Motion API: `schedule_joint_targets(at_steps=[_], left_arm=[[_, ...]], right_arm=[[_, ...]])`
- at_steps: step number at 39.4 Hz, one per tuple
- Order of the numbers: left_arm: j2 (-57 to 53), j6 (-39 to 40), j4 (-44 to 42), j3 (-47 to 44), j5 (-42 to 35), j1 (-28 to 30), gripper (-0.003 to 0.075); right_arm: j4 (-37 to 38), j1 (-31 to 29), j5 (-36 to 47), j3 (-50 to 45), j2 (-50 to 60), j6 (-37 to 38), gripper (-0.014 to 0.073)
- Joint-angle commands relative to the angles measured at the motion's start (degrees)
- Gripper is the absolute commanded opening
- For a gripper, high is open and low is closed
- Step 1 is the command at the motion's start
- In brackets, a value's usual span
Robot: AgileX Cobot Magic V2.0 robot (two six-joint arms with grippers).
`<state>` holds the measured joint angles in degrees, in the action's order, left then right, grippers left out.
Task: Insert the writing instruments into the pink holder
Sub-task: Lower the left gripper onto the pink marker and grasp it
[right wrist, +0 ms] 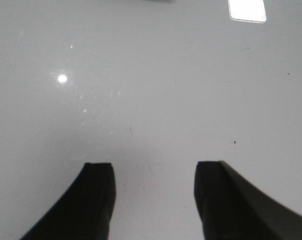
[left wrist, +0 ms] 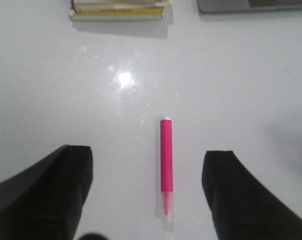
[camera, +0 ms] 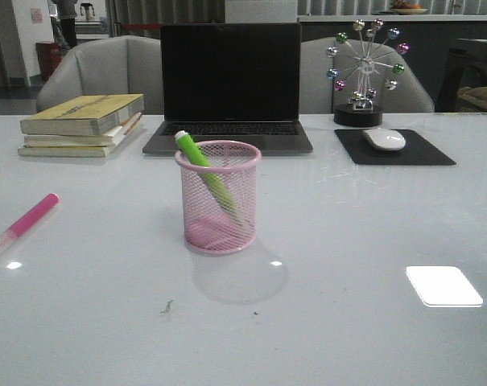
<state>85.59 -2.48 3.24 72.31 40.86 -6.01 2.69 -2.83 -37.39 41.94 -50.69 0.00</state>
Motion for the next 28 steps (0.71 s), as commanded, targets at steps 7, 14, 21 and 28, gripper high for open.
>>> schedule_joint_targets(at_steps=[7, 14, 21, 28], left_arm=[[19.4, 0.5, 2.8, 21.3, 17.4, -0.9, 0.0510], [29.1, 0.5, 3.9, 30.8, 23.7, -0.9, 0.0463], [30.8, 0.5, 4.2, 32.7, 22.1, -0.9, 0.0445], [30.9, 0.5, 3.9, 32.7, 21.4, -0.9, 0.0446]], right_arm=[[0.5, -0.3, 3.7, 1.6, 0.8, -0.7, 0.0466], [0.5, -0.3, 3.7, 1.6, 0.8, -0.7, 0.0466], [0.5, -0.3, 3.7, 1.6, 0.8, -0.7, 0.0466], [0.5, -0.3, 4.1, 1.6, 0.8, -0.7, 0.0466]])
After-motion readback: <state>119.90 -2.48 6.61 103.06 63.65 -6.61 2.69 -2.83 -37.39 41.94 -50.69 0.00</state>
